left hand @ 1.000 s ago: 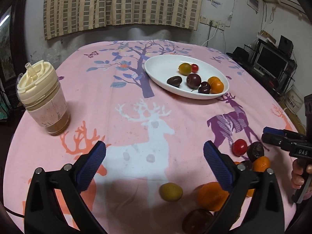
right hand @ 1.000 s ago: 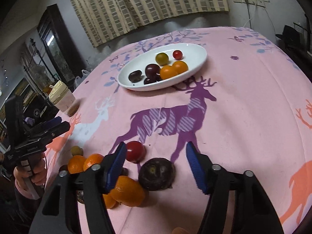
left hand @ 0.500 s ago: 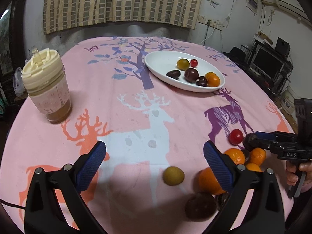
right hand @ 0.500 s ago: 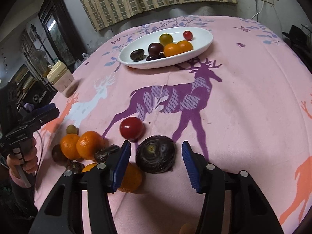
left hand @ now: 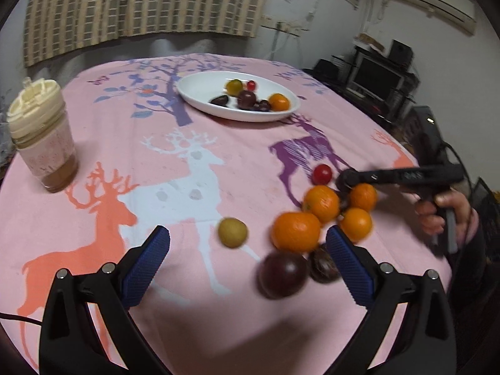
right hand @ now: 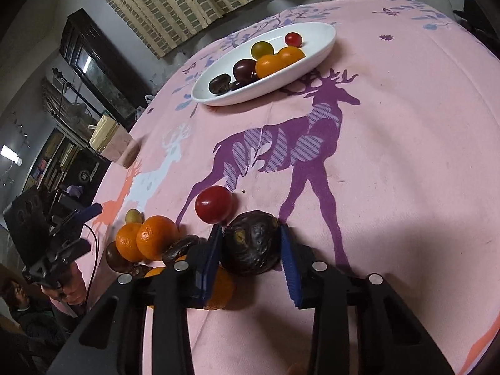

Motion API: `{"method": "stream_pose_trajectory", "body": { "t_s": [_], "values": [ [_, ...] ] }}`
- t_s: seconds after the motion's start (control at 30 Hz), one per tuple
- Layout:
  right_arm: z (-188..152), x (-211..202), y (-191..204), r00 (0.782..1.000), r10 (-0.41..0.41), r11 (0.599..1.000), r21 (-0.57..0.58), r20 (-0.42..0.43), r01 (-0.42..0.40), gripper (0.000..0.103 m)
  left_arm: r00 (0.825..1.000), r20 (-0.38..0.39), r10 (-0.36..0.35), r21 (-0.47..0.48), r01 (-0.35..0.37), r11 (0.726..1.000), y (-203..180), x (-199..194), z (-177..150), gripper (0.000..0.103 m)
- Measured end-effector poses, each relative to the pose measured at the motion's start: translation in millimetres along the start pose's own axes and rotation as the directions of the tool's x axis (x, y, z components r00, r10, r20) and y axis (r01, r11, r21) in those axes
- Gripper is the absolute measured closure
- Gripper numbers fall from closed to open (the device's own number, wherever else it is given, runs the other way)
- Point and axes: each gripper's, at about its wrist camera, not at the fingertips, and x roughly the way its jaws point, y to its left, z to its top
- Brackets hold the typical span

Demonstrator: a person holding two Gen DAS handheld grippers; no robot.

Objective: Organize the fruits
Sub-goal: 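Drop a passion fruit on the plate with the right tool while the left drops a dark plum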

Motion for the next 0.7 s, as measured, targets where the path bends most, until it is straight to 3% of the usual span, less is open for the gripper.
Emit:
{"method": "stream_pose_trajectory", "body": {
  "t_s": [0.07,0.23,0.37,0.47,0.63,0.7],
  "values": [
    [0.1,-0.2,3.2,1.0,-0.01,1.0,-0.013,0.004,0.011,0.066,0.999,-0.02,-0.043,0.028,0.044,0.999,-3.7,-0.2,-6.9,0.005],
    [3.3,-15.3,0.7,0.997,0.019,1.0,0.007,0.07,-0.02,0.066,0.997,-0.051,-0.06,0.09,0.064,0.994,-17.6,5.2,-13.5,0.006],
    [4.7,-18.4,-1.0,0.996,0.025,1.0,0.014,0.082,-0.026,0.066,0.992,-0.085,-0.088,0.115,0.097,0.989,-23.8,11.2,-15.9,0.028],
    [5.0,-20.0,1.1,0.996,0.026,1.0,0.006,0.089,-0.026,0.066,0.987,-0.125,-0.098,0.118,0.113,0.987,-25.3,19.5,-16.2,0.038],
    [3.7,-24.8,3.3,0.994,0.033,0.999,-0.008,0.104,-0.032,0.066,0.984,-0.148,-0.099,0.093,0.113,0.989,-20.8,25.3,-17.0,0.04],
    [3.1,-26.7,3.0,0.994,0.034,0.999,-0.009,0.107,-0.033,0.066,0.981,-0.169,-0.098,0.09,0.114,0.989,-20.6,29.9,-17.3,0.049]
  ]
}}
